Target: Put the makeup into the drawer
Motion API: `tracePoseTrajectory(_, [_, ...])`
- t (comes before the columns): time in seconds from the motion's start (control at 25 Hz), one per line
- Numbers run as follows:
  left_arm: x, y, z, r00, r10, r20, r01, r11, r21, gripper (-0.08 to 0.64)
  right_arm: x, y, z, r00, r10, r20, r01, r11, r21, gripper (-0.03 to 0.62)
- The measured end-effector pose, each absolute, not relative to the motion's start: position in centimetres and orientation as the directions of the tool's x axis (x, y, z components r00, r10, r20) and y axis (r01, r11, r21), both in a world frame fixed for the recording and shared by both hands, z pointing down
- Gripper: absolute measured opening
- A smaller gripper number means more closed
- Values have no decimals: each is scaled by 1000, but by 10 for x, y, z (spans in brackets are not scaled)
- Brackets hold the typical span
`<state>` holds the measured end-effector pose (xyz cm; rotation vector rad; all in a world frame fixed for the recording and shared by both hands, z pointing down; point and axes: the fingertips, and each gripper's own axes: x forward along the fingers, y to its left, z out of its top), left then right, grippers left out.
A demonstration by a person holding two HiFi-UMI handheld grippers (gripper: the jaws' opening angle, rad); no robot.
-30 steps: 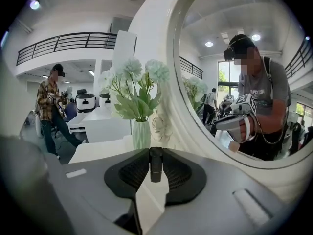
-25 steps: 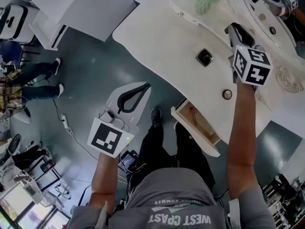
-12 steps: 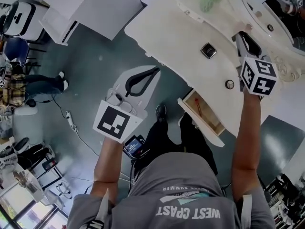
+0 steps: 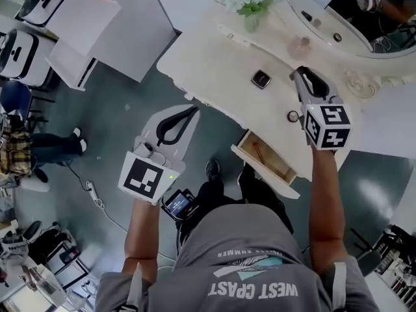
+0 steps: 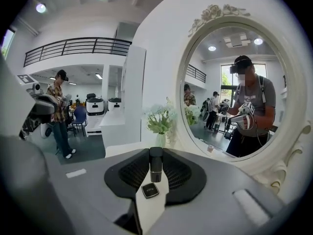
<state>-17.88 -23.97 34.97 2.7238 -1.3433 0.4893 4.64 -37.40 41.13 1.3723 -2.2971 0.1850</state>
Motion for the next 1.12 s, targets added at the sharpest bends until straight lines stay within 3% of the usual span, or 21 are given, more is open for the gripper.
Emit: tracePoseTrajectory(1.12, [-88, -256, 341, 775, -510, 372, -518, -851, -87, 3, 98, -241, 437, -425, -727, 539, -876, 480, -42, 89])
